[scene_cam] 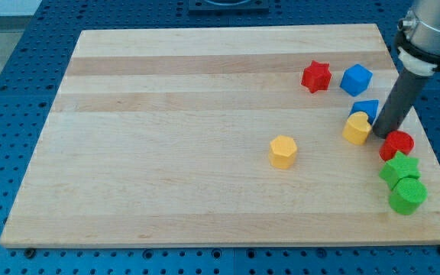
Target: Slide the blue triangle into the blue cube
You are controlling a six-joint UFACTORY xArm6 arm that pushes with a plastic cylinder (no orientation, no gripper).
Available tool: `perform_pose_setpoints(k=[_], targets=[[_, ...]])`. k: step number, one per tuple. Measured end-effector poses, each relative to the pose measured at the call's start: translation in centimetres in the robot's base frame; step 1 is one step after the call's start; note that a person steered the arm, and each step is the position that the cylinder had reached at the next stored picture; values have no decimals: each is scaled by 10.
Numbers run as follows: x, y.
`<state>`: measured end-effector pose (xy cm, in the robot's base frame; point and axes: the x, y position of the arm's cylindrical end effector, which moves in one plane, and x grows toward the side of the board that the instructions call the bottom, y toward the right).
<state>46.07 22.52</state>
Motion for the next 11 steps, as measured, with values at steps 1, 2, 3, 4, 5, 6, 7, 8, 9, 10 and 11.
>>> perform_pose_setpoints(k=[1,2,3,4,5,6,7,8,9,10,11], targets=[[0,-19],[0,-36],[0,-57],[0,-76],[0,-92],[0,-100],[2,-108],[-14,-86],[-28,-92],[-27,-95],[-19,-62]])
